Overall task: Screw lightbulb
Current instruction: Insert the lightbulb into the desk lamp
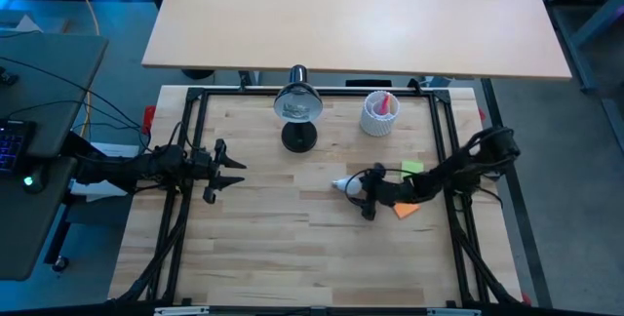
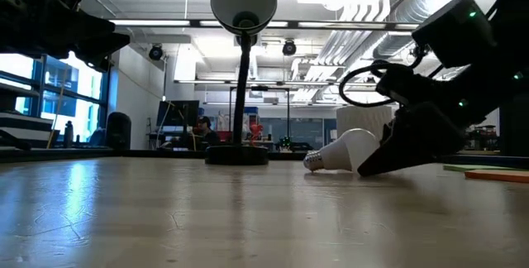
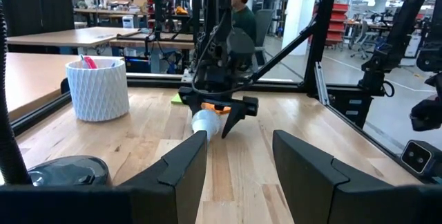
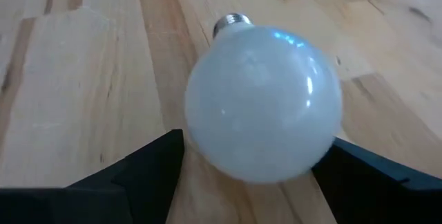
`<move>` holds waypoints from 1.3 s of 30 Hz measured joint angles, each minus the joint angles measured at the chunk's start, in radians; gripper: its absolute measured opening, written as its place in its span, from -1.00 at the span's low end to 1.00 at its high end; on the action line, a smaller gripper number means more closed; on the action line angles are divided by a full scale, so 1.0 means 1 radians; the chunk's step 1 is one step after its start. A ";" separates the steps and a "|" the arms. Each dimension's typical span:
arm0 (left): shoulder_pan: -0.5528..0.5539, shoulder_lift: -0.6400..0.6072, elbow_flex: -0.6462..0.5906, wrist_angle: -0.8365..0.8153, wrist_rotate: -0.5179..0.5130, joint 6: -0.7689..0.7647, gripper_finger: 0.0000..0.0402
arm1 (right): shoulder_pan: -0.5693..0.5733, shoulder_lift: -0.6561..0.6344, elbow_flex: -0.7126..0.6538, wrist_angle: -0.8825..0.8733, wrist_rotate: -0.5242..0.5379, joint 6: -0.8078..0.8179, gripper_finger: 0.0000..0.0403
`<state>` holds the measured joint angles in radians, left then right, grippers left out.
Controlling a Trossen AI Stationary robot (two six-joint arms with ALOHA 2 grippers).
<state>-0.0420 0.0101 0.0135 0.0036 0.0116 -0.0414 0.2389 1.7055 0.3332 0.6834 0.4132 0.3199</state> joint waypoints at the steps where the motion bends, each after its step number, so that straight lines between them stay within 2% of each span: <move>1: 0.000 0.000 0.000 0.000 0.000 0.000 -0.20 | -0.004 0.001 0.000 0.017 -0.017 -0.026 0.51; 4: 0.000 0.000 0.000 0.000 0.000 0.000 -0.20 | -0.005 0.003 -0.001 0.055 -0.049 -0.059 0.51; 11: 0.000 0.000 0.000 0.000 0.000 0.000 -0.20 | -0.001 0.002 -0.002 0.157 -0.043 0.017 0.51; 19: 0.000 0.000 0.000 0.000 0.000 0.000 -0.20 | -0.001 0.011 -0.002 0.210 -0.029 0.020 0.51; 30: 0.000 0.000 0.000 0.000 0.000 0.000 -0.20 | -0.001 0.153 0.001 0.389 -0.029 0.046 0.51; 39: 0.000 0.000 0.000 0.000 0.000 0.000 -0.20 | -0.001 0.187 0.047 0.391 -0.029 0.040 0.51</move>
<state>-0.0422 0.0101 0.0135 0.0036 0.0113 -0.0414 0.2379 1.8923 0.3798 1.0744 0.3840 0.3596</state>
